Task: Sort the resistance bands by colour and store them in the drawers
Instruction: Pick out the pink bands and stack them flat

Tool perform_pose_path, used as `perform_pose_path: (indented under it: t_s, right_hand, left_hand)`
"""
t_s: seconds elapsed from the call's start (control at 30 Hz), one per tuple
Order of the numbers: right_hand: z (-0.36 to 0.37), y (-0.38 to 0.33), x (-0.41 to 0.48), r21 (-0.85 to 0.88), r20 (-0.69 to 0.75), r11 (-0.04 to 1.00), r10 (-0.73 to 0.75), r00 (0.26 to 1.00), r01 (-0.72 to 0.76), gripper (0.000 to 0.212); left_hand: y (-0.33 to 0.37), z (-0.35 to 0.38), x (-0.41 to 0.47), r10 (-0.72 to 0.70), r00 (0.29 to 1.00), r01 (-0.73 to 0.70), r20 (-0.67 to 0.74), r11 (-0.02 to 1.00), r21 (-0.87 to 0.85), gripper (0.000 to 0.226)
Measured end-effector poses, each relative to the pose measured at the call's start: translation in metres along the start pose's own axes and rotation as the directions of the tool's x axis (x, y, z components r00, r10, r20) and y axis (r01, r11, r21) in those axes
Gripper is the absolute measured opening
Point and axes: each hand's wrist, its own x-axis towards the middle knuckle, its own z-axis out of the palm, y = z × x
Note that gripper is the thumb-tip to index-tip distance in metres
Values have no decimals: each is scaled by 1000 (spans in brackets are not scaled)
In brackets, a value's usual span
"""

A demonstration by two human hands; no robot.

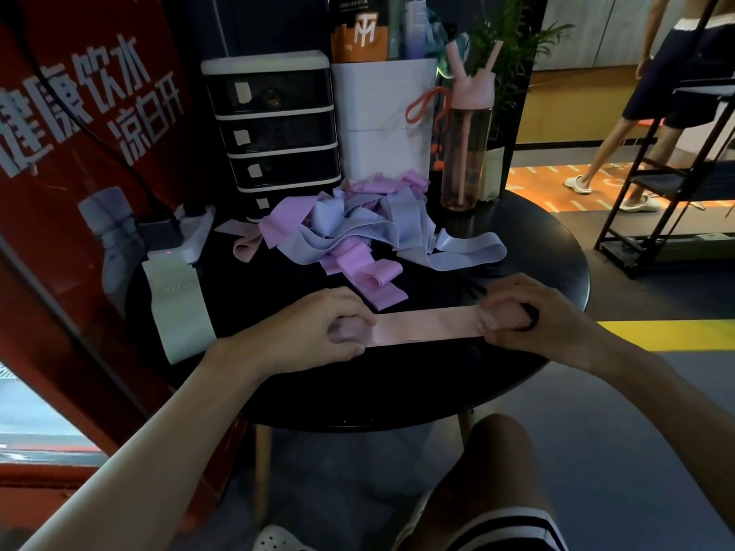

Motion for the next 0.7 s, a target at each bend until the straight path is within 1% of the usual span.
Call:
perform_pose_path:
  t_s: [0.13,0.27,0.4,0.57,0.63,0.7]
  right_hand:
    - [-1,1,0,-10,12,1000,17,1000,-17,39]
    - [-2,1,3,-40,59,998,58,997,-55,38]
    - [-1,2,3,-75,95,997,41,995,-34,32]
    - [-5,-3,3,-88,118,996,23,993,-13,29]
    - [-6,-7,4,-136,113,990,49,992,-34,24]
    - [-6,-16,9,-212,67,977,30,997,-15,17]
  left_hand:
    - [-3,-2,-2,-19,1000,19,-3,1000,-1,36]
    - [-6,-4,-4,-29,1000,29,5,999,23,43]
    - [-9,-4,-6,-29,1000,29,11,999,21,33]
    - [-10,-2,-6,-14,1000,14,7,999,34,31]
    - [-10,-3,-5,-18,1000,17,18,999,30,32]
    - [-9,-8,-5,-23,1000,23,1,999,23,35]
